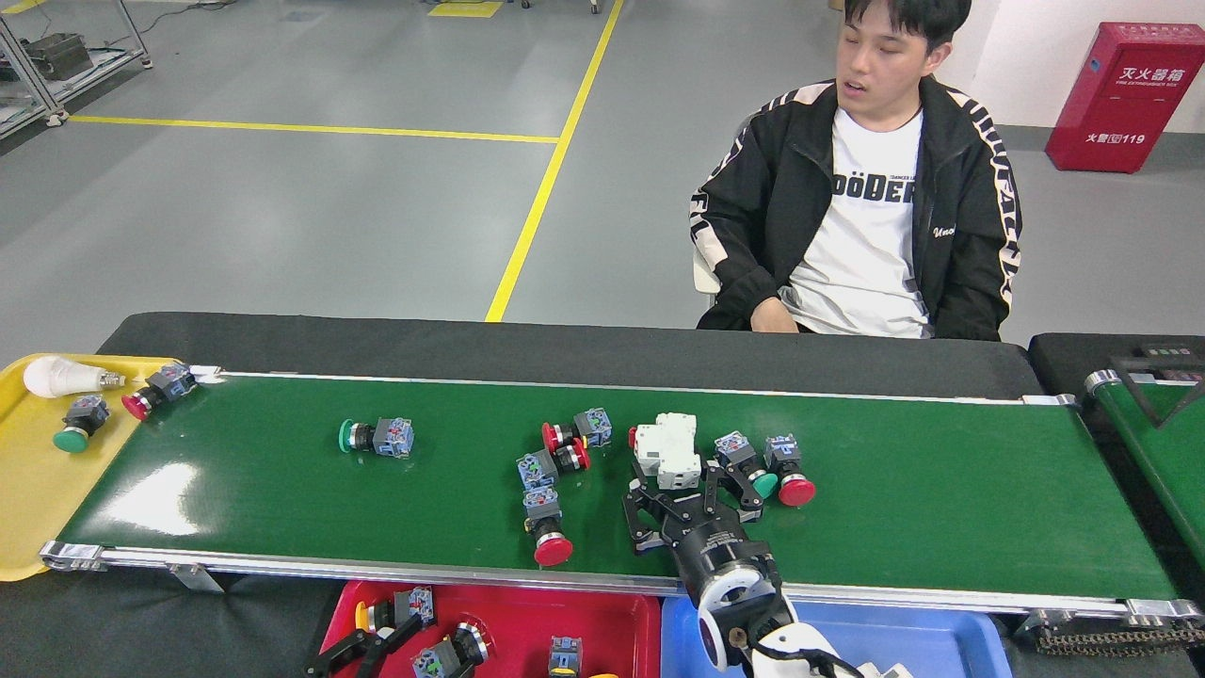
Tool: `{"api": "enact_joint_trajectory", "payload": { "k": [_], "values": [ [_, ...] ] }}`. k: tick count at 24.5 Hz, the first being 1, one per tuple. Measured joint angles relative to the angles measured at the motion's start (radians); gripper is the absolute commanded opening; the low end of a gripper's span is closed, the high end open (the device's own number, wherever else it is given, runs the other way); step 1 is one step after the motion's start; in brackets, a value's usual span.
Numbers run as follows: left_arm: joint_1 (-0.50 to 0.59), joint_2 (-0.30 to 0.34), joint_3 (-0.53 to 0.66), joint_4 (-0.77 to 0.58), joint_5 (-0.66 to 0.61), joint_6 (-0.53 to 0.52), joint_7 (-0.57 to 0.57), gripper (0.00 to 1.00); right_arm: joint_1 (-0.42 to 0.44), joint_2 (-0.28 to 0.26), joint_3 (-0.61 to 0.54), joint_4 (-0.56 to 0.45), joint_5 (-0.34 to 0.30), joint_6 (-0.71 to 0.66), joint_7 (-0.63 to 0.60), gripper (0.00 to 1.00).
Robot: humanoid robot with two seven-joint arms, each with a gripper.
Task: Pick switch part from conveyor to tray
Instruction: 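Grasp the second white switch block with the right gripper, place in blue tray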
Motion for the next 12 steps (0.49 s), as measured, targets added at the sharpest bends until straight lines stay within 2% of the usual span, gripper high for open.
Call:
{"api": "enact_joint_trajectory", "payload": {
  "k": [2, 4, 8, 9, 10, 12],
  "values": [
    [-0.004, -0.022, 0.057, -0.002, 0.035, 0.078, 0.003, 1.00, 0.078, -0.101, -0.037, -0.101, -0.077, -0.118, 0.000, 0.28],
    [-0.008, -0.038, 0.103, -0.002, 0.077, 0.161, 0.000, 1.00, 0.150, -0.157, -0.094, -0.156, -0.123, -0.247, -0.002, 0.29],
    [-0.012, -0.039, 0.169, 0.011, 0.144, 0.286, -0.011, 1.00, 0.323, -0.178, -0.318, -0.191, -0.141, -0.570, -0.014, 0.32],
    [-0.013, -0.039, 0.181, 0.013, 0.151, 0.298, -0.013, 1.00, 0.355, -0.176, -0.369, -0.193, -0.143, -0.639, -0.015, 0.37],
    [-0.014, -0.039, 0.189, 0.014, 0.157, 0.305, -0.013, 1.00, 0.387, -0.169, -0.410, -0.195, -0.144, -0.689, -0.016, 0.47],
    [-0.015, -0.039, 0.194, 0.014, 0.160, 0.313, -0.015, 1.00, 0.437, -0.134, -0.440, -0.195, -0.144, -0.743, -0.019, 0.93]
  ]
}}
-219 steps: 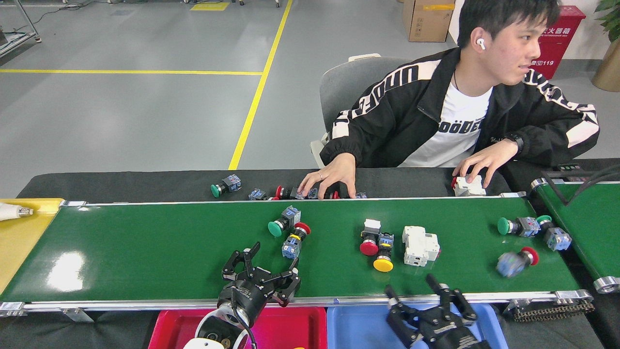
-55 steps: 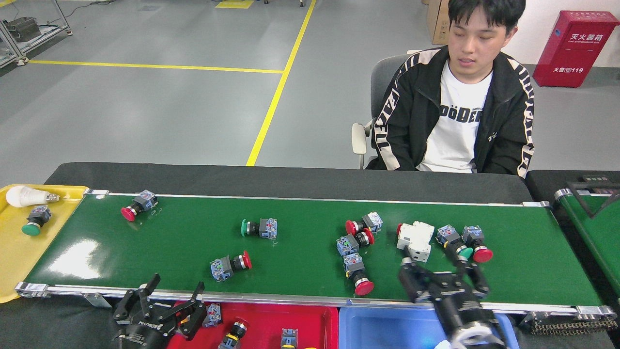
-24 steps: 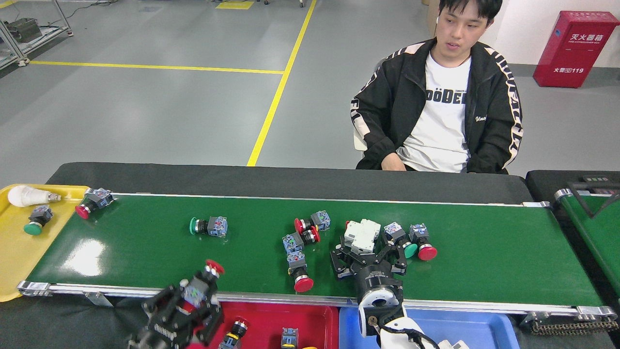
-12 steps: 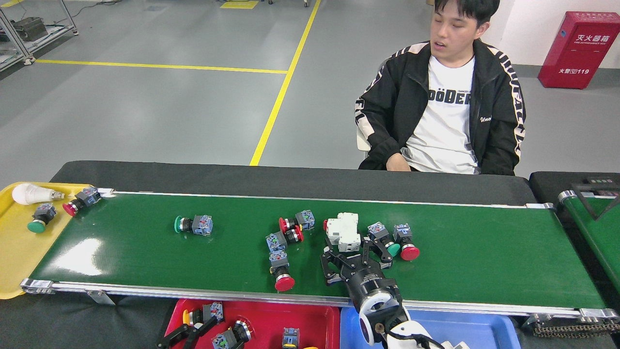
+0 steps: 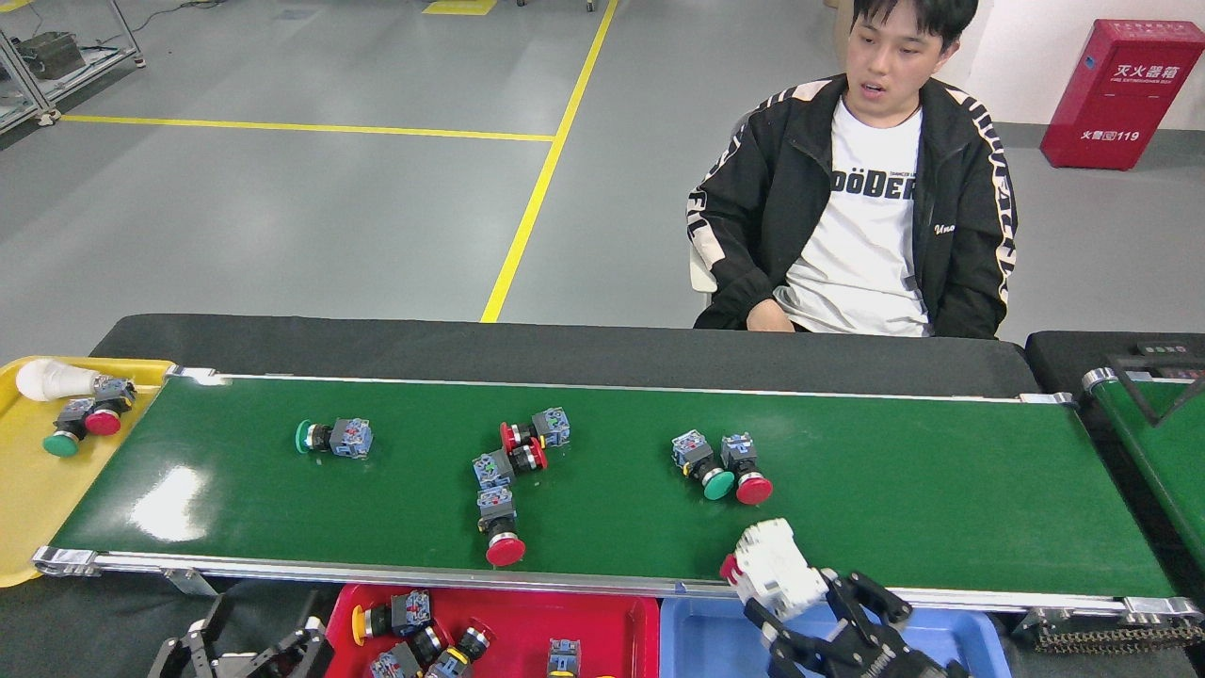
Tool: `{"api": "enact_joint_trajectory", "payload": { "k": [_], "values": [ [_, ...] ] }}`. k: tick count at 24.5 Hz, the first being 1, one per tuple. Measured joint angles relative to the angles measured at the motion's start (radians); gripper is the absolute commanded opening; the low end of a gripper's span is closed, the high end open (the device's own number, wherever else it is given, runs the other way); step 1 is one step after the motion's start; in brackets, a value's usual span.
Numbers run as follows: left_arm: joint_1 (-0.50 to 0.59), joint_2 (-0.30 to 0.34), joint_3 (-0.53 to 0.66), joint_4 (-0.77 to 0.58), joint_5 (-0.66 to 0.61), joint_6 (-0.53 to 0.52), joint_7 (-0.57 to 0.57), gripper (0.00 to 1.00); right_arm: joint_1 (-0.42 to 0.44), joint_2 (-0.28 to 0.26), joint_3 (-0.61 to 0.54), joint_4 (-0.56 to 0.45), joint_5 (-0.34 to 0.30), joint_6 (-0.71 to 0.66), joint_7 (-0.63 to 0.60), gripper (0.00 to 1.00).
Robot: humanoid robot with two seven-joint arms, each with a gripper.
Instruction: Pick switch part from conveyor to tray
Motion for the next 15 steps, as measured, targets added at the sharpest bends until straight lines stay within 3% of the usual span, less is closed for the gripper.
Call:
{"api": "enact_joint_trajectory", "payload": {
  "k": [5, 8, 13, 15],
  "values": [
    [0.003, 0.000, -0.021, -0.055, -0.007, 0.001, -0.001, 1.00, 0.004, 0.082, -0.033, -0.003, -0.001, -0.031, 0.080, 0.96],
    [-0.001, 0.003, -0.109, -0.069, -0.036, 0.006, -0.002, 1.00, -0.005, 0.108, -0.054, -0.003, -0.002, -0.032, 0.100, 0.96],
    [-0.009, 0.002, -0.220, -0.066, -0.143, 0.008, -0.004, 1.00, -0.080, 0.148, -0.145, -0.003, -0.002, -0.025, 0.104, 0.95],
    [-0.029, -0.001, -0.263, -0.060, -0.169, 0.011, -0.004, 1.00, -0.135, 0.152, -0.171, -0.002, -0.002, 0.072, 0.105, 0.95]
  ]
}}
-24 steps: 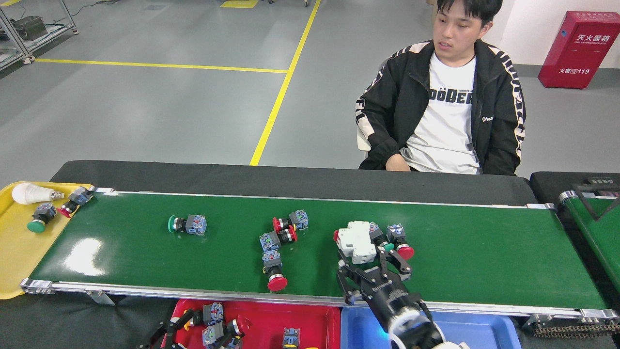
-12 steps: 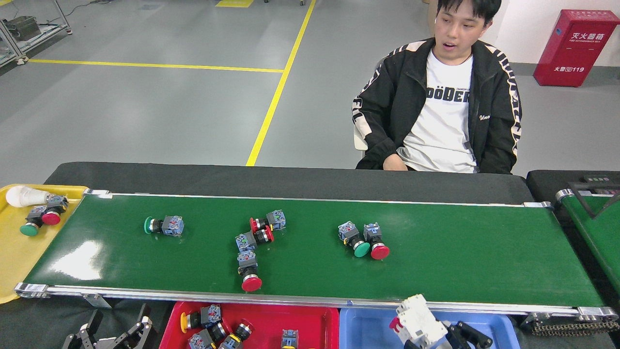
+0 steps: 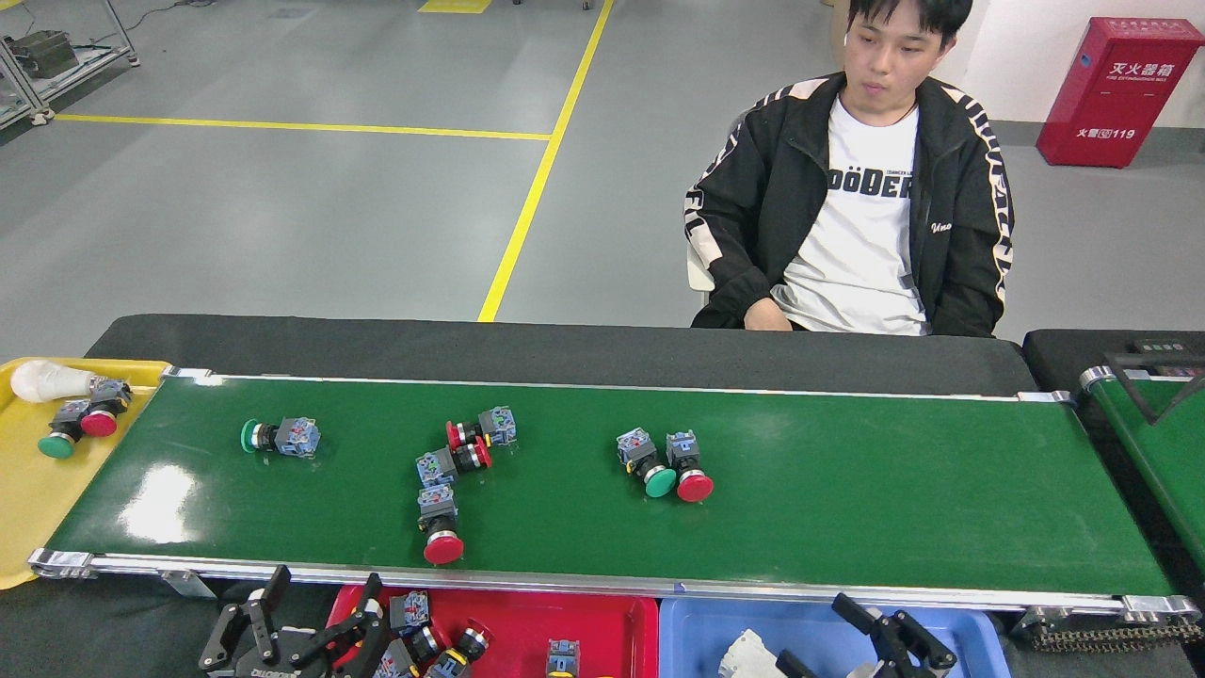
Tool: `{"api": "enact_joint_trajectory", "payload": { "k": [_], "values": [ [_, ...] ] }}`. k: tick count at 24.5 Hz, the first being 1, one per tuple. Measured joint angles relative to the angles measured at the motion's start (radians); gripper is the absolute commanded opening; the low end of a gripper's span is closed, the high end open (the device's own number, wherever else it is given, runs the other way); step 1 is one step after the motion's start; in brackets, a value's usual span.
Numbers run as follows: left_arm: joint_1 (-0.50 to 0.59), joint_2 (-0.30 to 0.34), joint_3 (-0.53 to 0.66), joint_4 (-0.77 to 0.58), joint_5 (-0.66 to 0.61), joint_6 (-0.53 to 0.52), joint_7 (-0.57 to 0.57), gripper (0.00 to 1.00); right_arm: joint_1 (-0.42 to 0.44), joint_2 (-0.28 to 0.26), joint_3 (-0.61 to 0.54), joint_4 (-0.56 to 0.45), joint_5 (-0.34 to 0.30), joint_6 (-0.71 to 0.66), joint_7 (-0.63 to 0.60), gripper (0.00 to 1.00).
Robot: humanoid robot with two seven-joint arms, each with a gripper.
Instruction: Pick switch part from conveyor to tray
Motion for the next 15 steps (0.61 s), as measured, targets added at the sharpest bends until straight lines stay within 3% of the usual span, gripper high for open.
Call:
{"api": "enact_joint_trajectory", "payload": {
  "k": [5, 9, 15],
  "values": [
    [-0.082, -0.003, -0.064, 0.055, -0.038, 0.031, -0.015, 1.00, -0.079, 0.000, -0.006, 0.007, 0.039, 0.319, 0.003, 0.95],
    [-0.198, -0.002, -0.068, 0.182, -0.050, 0.077, -0.019, 1.00, -0.074, 0.000, -0.006, 0.011, 0.099, 0.496, -0.054, 0.95],
    [-0.329, 0.021, -0.062, 0.382, -0.050, 0.143, -0.022, 0.97, 0.089, 0.004, -0.003, -0.014, 0.158, 0.580, -0.222, 0.96]
  ]
}}
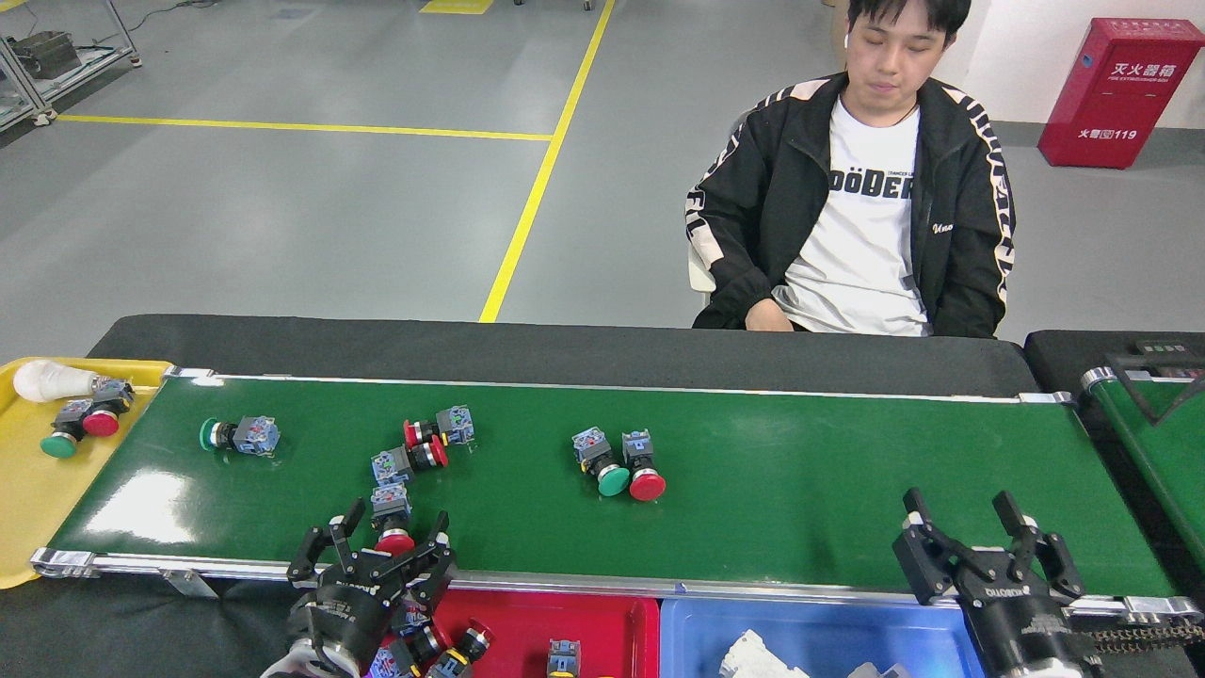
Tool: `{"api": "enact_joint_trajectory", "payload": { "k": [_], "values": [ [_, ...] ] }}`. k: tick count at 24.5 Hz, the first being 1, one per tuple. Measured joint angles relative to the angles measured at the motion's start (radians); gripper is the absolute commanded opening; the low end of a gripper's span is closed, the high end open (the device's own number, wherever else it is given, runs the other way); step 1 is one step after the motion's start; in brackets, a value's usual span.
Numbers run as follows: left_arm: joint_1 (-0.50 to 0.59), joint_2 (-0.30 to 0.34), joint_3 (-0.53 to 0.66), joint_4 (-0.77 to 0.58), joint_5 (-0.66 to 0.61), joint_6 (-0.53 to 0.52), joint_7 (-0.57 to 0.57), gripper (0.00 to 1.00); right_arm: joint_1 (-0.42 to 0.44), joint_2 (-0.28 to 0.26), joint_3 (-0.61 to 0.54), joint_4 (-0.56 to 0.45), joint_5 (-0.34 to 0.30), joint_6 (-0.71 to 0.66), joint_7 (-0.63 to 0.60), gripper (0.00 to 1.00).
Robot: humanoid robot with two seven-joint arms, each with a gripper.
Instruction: Pick switch part from conveyor to tray
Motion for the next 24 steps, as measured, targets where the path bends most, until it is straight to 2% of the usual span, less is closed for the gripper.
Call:
{"api": "enact_joint_trajectory", "payload": {
  "k": [3, 4, 6, 7, 13, 16, 19, 22, 23, 24],
  "values": [
    [-0.030, 0.030, -0.003, 0.052, 0.005, 0.017, 0.002, 0.80, 0.016, 0.000, 0.001, -0.016, 0.000, 0.004, -0.017, 0.97],
    [-0.034, 0.039, -0.003, 0.062, 0.012, 0.018, 0.006, 0.55, 0.016, 0.000, 0.001, -0.017, 0.000, 0.004, -0.020, 0.97],
    [-0.037, 0.053, -0.003, 0.071, 0.041, 0.023, 0.009, 0.27, 0.016, 0.000, 0.001, -0.017, 0.000, 0.004, -0.023, 0.97],
    [-0.037, 0.061, -0.003, 0.073, 0.058, 0.019, 0.009, 0.07, 0.016, 0.000, 0.002, -0.018, 0.000, 0.004, -0.024, 0.97],
    [-0.030, 0.095, 0.005, 0.068, 0.119, -0.008, 0.010, 0.04, 0.016, 0.000, 0.012, -0.018, 0.000, 0.008, -0.024, 0.97],
    [0.013, 0.099, 0.004, 0.002, 0.143, -0.044, 0.010, 0.04, 0.016, 0.000, 0.020, -0.018, 0.000, 0.006, -0.024, 0.97],
    [0.131, 0.099, 0.007, -0.150, 0.166, -0.106, 0.011, 0.06, 0.016, 0.000, 0.021, -0.018, 0.000, 0.003, -0.024, 0.97],
    [0.291, 0.100, 0.004, -0.321, 0.170, -0.229, 0.019, 0.09, 0.016, 0.000, 0.026, -0.018, 0.000, 0.002, -0.025, 0.97],
    [0.337, 0.102, -0.001, -0.358, 0.168, -0.282, 0.028, 0.14, 0.016, 0.000, 0.026, -0.018, 0.000, 0.002, -0.025, 0.97],
    [0.372, 0.104, -0.004, -0.377, 0.166, -0.336, 0.042, 0.25, 0.016, 0.000, 0.026, -0.018, 0.000, 0.002, -0.025, 0.97]
  ]
}}
